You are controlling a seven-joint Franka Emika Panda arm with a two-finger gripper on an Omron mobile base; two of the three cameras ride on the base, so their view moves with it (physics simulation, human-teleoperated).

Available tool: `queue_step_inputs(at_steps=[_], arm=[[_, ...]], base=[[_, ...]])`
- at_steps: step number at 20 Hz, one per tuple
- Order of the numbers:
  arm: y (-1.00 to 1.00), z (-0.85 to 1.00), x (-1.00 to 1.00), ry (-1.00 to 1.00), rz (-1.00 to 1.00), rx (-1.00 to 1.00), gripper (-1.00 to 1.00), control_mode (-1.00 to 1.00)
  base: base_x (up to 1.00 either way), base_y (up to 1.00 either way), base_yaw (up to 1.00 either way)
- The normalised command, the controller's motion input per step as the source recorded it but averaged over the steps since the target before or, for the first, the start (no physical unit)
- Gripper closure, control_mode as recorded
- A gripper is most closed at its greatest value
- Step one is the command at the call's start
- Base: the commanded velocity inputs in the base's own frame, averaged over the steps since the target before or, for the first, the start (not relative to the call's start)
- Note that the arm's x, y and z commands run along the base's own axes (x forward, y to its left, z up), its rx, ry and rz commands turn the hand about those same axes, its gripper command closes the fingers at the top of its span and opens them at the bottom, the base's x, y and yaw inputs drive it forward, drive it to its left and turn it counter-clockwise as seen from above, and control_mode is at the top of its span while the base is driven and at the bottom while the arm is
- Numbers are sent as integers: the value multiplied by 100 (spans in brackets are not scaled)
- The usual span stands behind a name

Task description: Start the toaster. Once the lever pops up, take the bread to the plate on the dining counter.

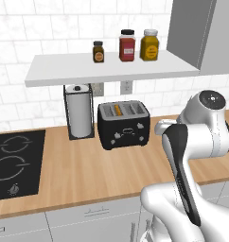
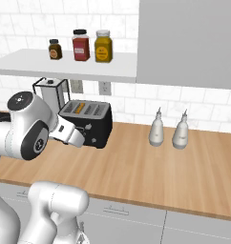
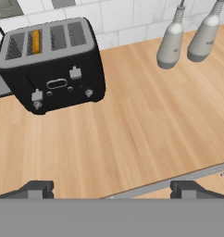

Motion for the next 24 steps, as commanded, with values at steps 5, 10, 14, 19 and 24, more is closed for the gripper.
queue_step_inputs(at_steps=[5, 10, 14, 19, 24], arm=[[0, 0, 0, 0, 0, 0, -100, -100], [0, 0, 0, 0, 0, 0, -100, -100], [0, 0, 0, 0, 0, 0, -100, -100], [0, 0, 0, 0, 0, 0, -100, -100], [0, 0, 0, 0, 0, 0, -100, -100]], base=[[0, 0, 0], [0, 0, 0], [0, 0, 0], [0, 0, 0], [0, 0, 0]])
